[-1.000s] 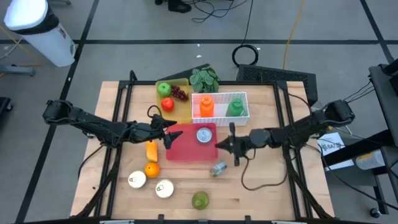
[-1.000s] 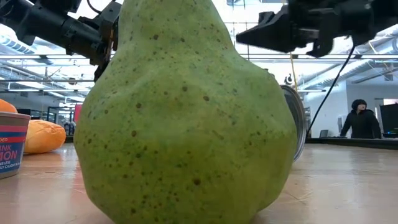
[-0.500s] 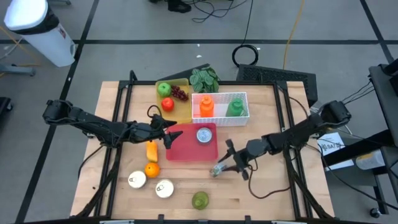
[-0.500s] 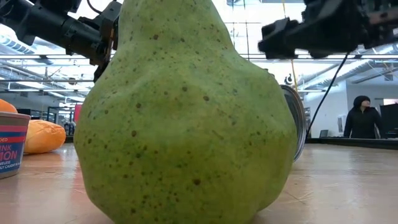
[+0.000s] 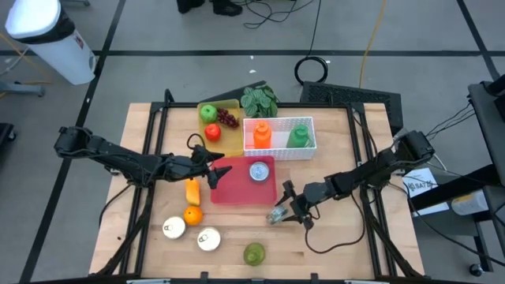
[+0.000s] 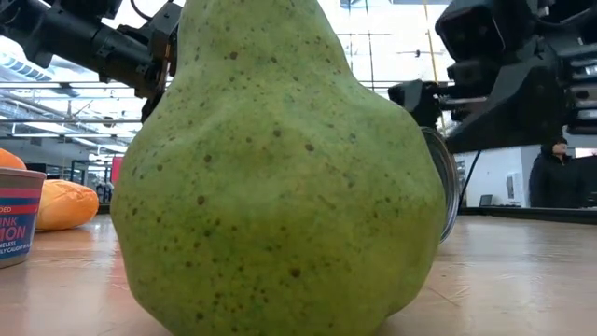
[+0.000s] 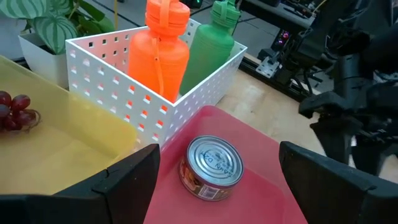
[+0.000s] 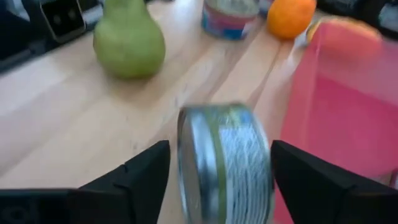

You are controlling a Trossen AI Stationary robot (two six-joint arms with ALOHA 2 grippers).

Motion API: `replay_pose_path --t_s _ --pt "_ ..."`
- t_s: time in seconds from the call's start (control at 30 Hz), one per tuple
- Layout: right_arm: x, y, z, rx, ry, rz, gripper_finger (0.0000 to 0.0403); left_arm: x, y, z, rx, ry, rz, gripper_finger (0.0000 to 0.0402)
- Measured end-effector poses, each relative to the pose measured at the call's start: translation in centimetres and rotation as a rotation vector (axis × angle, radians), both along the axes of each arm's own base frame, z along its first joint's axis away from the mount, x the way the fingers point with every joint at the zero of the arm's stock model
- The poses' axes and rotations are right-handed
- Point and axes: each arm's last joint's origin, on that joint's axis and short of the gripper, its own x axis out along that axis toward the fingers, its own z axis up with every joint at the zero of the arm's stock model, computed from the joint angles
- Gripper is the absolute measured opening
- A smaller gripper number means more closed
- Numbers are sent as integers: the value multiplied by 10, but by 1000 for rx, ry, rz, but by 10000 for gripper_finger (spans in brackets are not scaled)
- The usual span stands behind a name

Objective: Pick & Place Food Item
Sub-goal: Put the green tuna can in the pink bin

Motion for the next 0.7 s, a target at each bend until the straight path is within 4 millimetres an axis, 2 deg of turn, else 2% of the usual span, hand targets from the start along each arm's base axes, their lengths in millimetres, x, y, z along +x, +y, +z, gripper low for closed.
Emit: replay_pose_path --t_s 0.17,0.33,0.57,0.7 --pt "-2 -1 -6 -23 62 -4 210 0 0 0 -4 -1 1 340" --pt "-2 1 -4 -45 29 22 146 0 0 0 -13 -5 3 340" --pt "-3 15 8 -147 -166 112 146 0 0 0 -9 -3 2 340" --pt "2 20 27 -244 -358 37 146 0 0 0 -4 -1 0 340"
